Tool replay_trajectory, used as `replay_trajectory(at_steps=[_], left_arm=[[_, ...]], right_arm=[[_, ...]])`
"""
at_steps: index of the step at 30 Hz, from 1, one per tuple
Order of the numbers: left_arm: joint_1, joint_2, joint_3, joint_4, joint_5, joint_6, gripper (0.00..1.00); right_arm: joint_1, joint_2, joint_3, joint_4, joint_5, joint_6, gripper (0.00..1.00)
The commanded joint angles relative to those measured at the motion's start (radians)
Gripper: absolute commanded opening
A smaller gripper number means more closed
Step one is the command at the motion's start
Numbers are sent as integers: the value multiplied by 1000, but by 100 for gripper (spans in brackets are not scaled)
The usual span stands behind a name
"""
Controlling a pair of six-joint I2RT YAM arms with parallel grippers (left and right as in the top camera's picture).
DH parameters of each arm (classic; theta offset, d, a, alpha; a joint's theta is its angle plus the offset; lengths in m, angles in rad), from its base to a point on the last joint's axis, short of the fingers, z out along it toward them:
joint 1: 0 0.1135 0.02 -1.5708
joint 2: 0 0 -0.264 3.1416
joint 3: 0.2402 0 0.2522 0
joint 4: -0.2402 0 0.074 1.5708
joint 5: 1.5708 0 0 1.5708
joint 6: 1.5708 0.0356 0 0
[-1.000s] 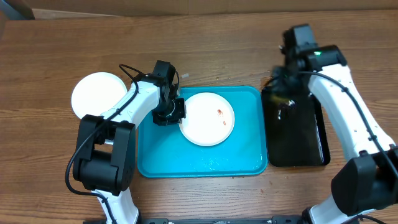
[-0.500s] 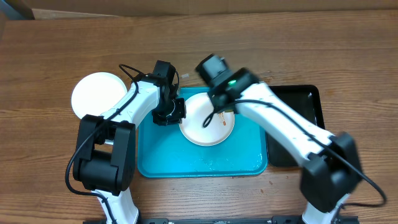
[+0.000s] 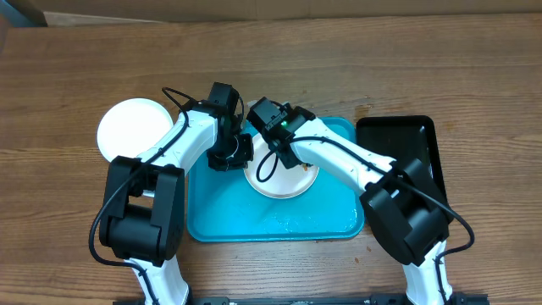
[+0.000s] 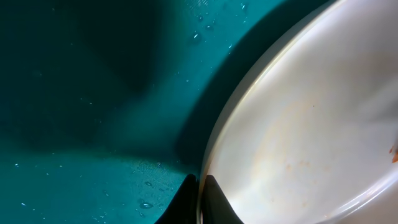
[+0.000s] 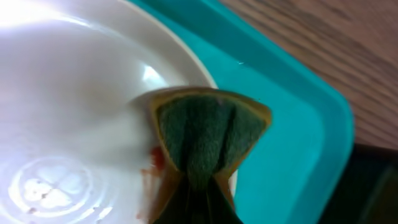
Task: Clean dirty plates on tray and stack at the side
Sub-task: 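Move the sponge with the right gripper onto the white plate and wipe it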
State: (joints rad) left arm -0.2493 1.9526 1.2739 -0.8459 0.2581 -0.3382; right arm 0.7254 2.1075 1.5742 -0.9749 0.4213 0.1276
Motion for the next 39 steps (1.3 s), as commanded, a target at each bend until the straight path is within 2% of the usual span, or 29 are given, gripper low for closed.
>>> replay_trajectory(at_steps=[1,6,11,25,26,30,34,39], left_arm=[[-7,-23,-4,-2,-6,2,6],[-7,-23,-4,-2,-6,2,6],[-7,-23,-4,-3,-6,3,5],[-6,-23,-4,-1,-6,13,6],[-6,-23,-4,-2,-6,13,6],[-6,-23,-4,-2,-6,13,6],[-6,-23,-4,-1,-6,13,6],[-6,-23,-4,-1,-6,13,9]], right_arm=[[-2,-2,-34,24,-42,7,4],[-3,-2,-101,77,-15,6,4],[-3,-2,-110,57,-48,6,4],[-34,-3,-39,-6,-563,-28,4],[-51,-3,-24,4,-657,-28,4],[-112,-3,2,36,-835,-27,4],[-209,-11,77,-25,-881,-25,4],[-355,-50,200,-179,-913,-32,4]])
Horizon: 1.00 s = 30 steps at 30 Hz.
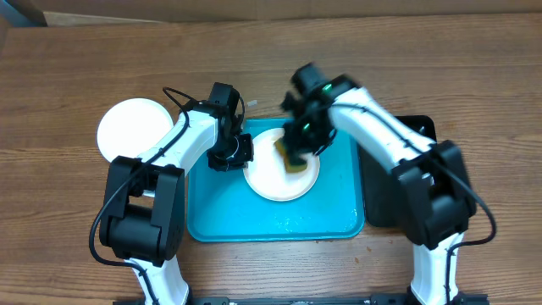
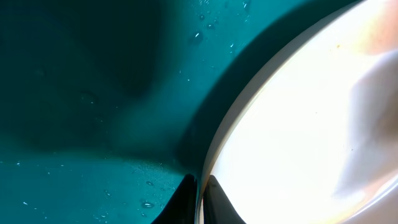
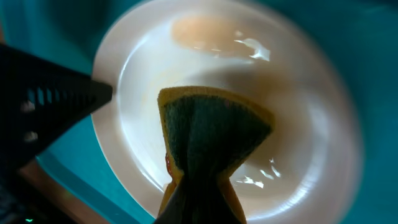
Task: Clean dirty plates on tray and stack at the side
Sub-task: 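Move the sponge with the right gripper onto the white plate and wipe it, then return the sponge to the black tray, release, and raise the right gripper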
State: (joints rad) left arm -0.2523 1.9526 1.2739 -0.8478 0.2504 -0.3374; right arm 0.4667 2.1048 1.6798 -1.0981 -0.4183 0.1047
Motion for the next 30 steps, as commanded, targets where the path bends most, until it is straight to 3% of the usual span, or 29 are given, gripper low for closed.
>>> replay_trajectory(at_steps=[1,9,11,15,25,27,30], left_arm=[[-3,-23,-4,1,2,12,9],[-3,-23,-4,3,2,12,12],[-4,-23,-4,4,2,12,20],[-4,-23,-4,3,6,12,28],[-4,-23,-4,-5,13,11,40],[-4,-23,-4,-7,13,11,41],[-4,-23,-4,-11,13,11,41]], right_arm=[[-122,-60,111,-85,-65,-18,4],[-340,-123,124,-306,235,-26,4],[-383,-122,97,-321,335,-21,4],[-443,-122,3,-274,473,29,4],[-492,-116,-217,-56,530,34,4],[-492,-116,-217,-53,530,34,14],[-492,-116,-217,-59,530,34,57]])
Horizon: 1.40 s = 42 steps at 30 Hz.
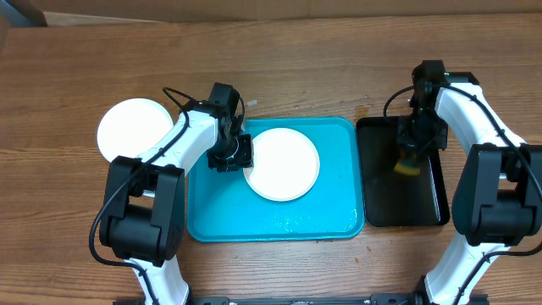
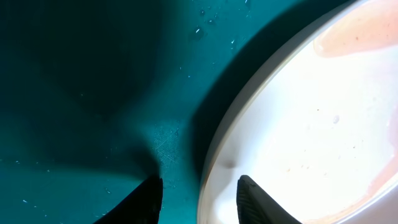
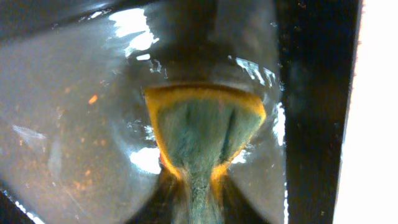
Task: Clean dirty plates on tray and stack at the side
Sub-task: 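Return the sponge to the black tray, release, and raise the right gripper, then lift the wiped white plate with the left gripper and swing it right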
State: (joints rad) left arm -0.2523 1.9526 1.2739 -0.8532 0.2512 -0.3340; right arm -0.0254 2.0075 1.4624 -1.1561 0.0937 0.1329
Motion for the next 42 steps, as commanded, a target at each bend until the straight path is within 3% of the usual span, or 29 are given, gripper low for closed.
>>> replay_trajectory(at_steps=[1,5,14,15,17,19,22,24,32,36,42], left_arm=[[-4,-23,-4,-5,13,8,42],[-4,-23,-4,-5,12,8,50],[-23,-23,-13,-29,11,4,47],[-31,-23,-21,-26,10,4,47],[-45,-23,-45,0,4,4,47],[-59,-23,-73,37,3,4,44],[-71,-23,-94,67,5,-8,24],[-74,-23,-93,67,3,-5,17],[-49,-25,29,-71,-83,28,4],[-51,-25,169,-185,-182,27,4],[-52,-25,319,-246,-180,27,4]], right_arm=[[0,-19,2,-2,18,5,62],[-3,-19,58,-18,18,6,66],[-120,-19,299,-80,18,71,77],[-143,-19,301,-71,18,85,81],[-181,-19,299,-62,18,114,100],[-214,-18,293,-60,18,156,100],[-248,-18,293,-55,18,182,100],[-263,-18,293,-51,18,182,100],[-270,-18,293,-48,18,182,100],[-270,-18,293,-48,18,182,100],[-270,-18,293,-48,18,182,100]])
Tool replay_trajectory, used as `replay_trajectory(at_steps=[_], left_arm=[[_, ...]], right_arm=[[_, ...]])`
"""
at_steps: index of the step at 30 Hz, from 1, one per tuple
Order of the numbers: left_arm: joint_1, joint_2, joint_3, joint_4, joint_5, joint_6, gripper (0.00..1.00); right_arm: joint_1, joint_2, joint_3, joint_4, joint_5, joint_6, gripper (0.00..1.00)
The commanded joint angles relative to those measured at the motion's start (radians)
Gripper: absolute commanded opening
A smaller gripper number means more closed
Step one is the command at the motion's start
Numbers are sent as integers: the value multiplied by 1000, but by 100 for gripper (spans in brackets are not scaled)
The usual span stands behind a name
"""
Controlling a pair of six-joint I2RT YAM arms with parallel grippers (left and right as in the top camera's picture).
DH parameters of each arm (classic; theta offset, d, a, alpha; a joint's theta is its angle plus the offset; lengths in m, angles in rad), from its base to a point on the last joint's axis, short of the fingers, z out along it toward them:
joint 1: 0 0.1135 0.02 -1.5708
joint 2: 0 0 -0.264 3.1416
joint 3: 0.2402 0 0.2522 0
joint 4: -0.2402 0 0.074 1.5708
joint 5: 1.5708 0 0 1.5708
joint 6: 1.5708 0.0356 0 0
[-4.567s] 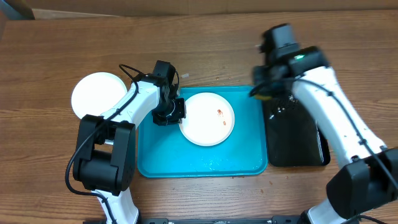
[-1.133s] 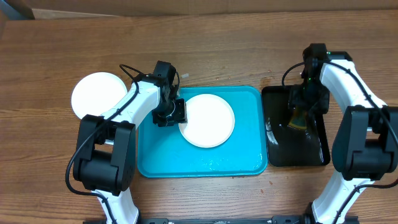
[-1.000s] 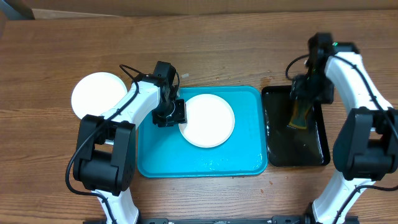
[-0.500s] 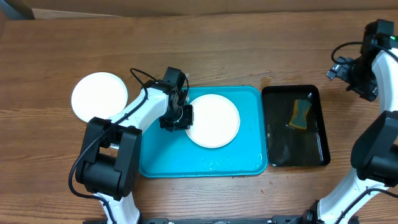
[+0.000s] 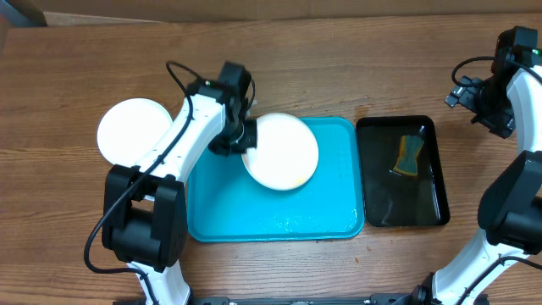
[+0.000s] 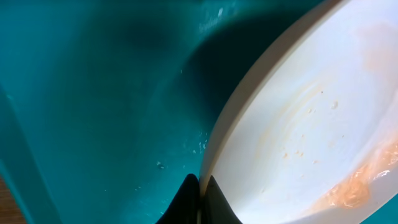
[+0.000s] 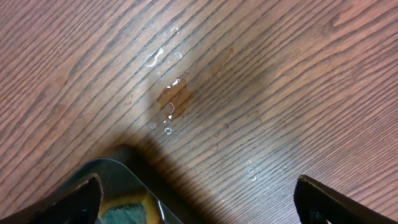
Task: Clean dirty plates on tray and stack at the side
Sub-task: 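Lift the wiped white plate with the left gripper and swing it right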
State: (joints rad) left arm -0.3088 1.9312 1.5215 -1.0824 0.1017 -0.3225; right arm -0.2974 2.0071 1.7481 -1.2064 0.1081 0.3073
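Observation:
A white plate [image 5: 282, 151] with pale orange smears is held by its left rim over the teal tray [image 5: 220, 212]. My left gripper [image 5: 244, 138] is shut on that rim, and its fingertips [image 6: 200, 193] pinch the plate [image 6: 298, 137] edge. A second white plate [image 5: 133, 127] lies on the table at the left. The yellow-green sponge [image 5: 409, 155] rests in the black tray [image 5: 378, 207] of water. My right gripper [image 5: 484, 108] stands open above the wood past that tray's far right corner, with nothing between its fingers [image 7: 81, 199].
Water drops and a brownish spot [image 7: 175, 99] mark the wooden table beside the black tray's corner [image 7: 127, 180]. The teal tray is wet.
My left gripper has shut on the plate's rim and the plate now sits slightly farther back. My right gripper has let go of the sponge in the black tray and moved back right, open.
My right gripper wiped the plate with the sponge while my left pinched its rim. Then the sponge was dipped in the black tray and my left stood open. Now the sponge lies there, the right is open, and the left grips the plate.

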Motion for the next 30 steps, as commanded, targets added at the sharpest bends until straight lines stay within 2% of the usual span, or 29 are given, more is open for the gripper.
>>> replay_trajectory(at_steps=[1,10,19,23,30], left_arm=[[4,-4,95,-21,-29,16,4],[-65,-4,213,26,2,0,4],[-266,-3,212,181,-98,-64,4],[-375,-3,213,243,-196,-68,4],[-582,-3,212,282,-535,-57,4]], right_arm=[[2,-18,7,2,3,8,100],[2,-18,7,2,3,8,100],[2,-18,7,2,3,8,100],[2,-18,7,2,3,8,100],[2,-18,7,2,3,8,100]])
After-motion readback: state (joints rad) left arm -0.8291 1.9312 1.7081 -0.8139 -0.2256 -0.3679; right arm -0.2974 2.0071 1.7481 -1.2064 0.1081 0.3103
